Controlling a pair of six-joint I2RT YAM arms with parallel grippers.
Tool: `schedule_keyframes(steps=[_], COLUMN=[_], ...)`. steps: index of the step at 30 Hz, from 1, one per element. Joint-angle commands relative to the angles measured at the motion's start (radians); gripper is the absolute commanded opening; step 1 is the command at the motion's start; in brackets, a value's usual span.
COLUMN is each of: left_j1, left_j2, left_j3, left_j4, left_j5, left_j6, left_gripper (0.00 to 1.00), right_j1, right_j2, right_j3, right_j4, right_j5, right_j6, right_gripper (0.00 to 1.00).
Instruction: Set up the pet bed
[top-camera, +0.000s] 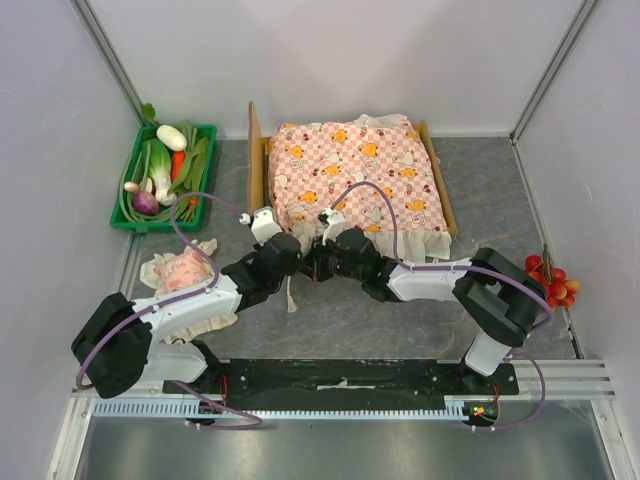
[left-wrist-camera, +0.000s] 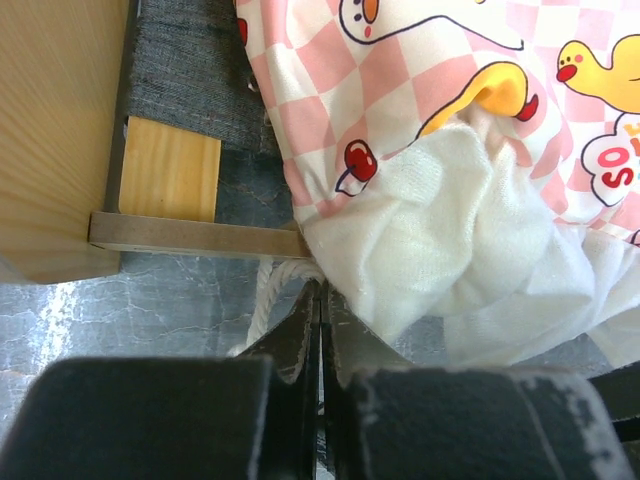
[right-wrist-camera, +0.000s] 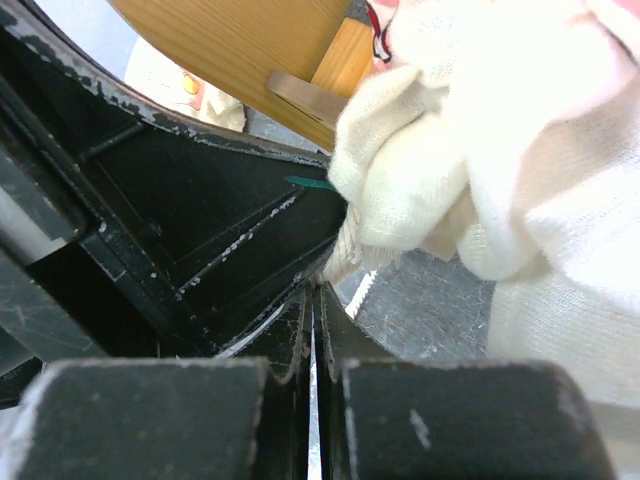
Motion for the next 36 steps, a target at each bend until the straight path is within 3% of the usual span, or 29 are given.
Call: schedule_keyframes(steps=[1, 10, 16, 19, 26, 36], left_j1=[-0.034, -0.048, -0.055, -0.059, -0.059, -0.059], left_j2=[-0.004, -0.027, -0.009, 0.010, 0.016, 0.036], left_j3=[-0.025, -0.040, -0.044, -0.025, -0.019, 0.010], left_j4=[0.041, -0.025, 0.043, 0.044, 0.031, 0.024], left_j5=[0.115, 0.119, 0.159, 0.181, 0.172, 0.144], left_j6=[-0.033, -0.075, -0.056, -0.040, -0.029, -0.019], left_gripper=[0.02, 0.02, 0.02, 0.02, 0.02, 0.02], right_j1=[-0.007, -0.007, -0.007, -0.007, -0.007, -0.014], right_j2=[-0.039, -0.085, -0.089, -0.095, -0.168, -0.277], right_j3=[0.022, -0.035, -0.025, -0.028, -0.055, -0.136], right_j4=[0.119, 0.133, 0.135, 0.121, 0.034, -0.056], right_j5=[0.013, 0.061, 0.042, 0.053, 0.075, 0.131], right_j6=[0.016, 0.019, 0.019, 0.005, -0.092, -0.130], right_gripper=[0.00, 0.00, 0.01, 0.06, 0.36, 0.41])
